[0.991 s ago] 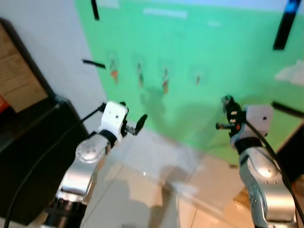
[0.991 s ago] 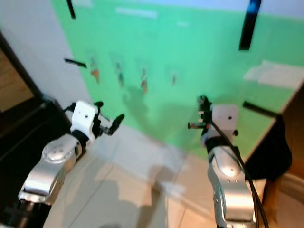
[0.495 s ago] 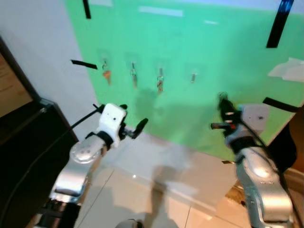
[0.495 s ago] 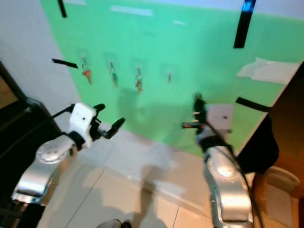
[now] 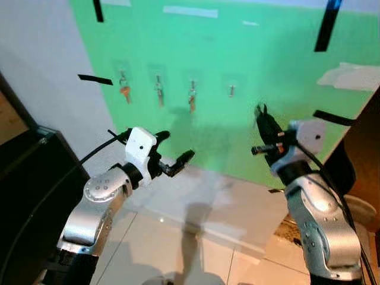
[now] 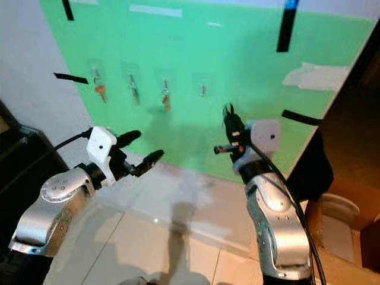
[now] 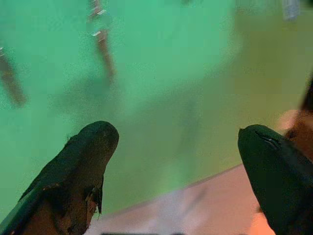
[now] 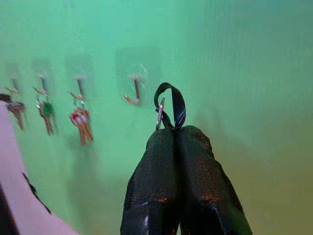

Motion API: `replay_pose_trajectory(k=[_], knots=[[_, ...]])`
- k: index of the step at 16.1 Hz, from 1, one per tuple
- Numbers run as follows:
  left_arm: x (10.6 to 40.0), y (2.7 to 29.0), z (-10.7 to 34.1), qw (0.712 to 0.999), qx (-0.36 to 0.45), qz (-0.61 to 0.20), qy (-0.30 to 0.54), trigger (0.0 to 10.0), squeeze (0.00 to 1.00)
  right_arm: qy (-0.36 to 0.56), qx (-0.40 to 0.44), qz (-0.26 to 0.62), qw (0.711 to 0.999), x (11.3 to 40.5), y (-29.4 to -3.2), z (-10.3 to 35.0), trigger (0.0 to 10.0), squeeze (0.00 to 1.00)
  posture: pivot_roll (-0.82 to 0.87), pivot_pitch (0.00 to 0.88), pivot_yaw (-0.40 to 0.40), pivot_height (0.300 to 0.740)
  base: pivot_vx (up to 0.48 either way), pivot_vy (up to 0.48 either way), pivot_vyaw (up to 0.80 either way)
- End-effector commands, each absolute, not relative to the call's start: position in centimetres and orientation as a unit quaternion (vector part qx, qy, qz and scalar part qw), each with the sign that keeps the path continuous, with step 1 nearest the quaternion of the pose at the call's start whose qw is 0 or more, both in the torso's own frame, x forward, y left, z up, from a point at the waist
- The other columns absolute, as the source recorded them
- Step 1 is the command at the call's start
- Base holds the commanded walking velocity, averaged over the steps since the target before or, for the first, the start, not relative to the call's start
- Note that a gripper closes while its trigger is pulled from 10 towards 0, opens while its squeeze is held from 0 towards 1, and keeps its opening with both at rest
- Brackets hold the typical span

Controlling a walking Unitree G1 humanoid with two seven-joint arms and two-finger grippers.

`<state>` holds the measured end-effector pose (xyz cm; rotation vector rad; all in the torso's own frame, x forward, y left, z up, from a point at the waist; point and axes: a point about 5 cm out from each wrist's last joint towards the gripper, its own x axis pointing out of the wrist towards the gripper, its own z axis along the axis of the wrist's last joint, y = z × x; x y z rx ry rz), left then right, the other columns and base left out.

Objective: Hang keys on a hook

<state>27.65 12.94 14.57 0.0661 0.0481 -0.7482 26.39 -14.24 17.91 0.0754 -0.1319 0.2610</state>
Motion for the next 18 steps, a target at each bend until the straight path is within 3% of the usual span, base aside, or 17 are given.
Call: replay_pose_trajectory(k=[1, 10, 18], knots=[[27.5, 12.9, 15.1, 0.924, 0.028, -0.381, 0.019, 10.0, 0.0, -0.069, 0.047, 0.163, 0.983, 26.9, -13.2, 18.4, 10.0, 0.0, -0.04, 0.0, 0.063, 0.74, 0.0, 0.0, 0.0], [27.3, 13.3, 15.3, 0.922, 0.028, -0.384, 0.025, 10.0, 0.0, -0.07, 0.083, 0.273, 0.956, 28.5, -9.9, 19.4, 10.0, 0.0, -0.02, 0.0, 0.055, 0.74, 0.0, 0.0, 0.0], [27.0, 13.4, 15.3, 0.921, 0.029, -0.387, 0.029, 10.0, 0.0, -0.063, 0.101, 0.27, 0.955, 29.5, -9.5, 19.1, 10.0, 0.0, -0.01, 0.0, 0.048, 0.74, 0.0, 0.0, 0.0]])
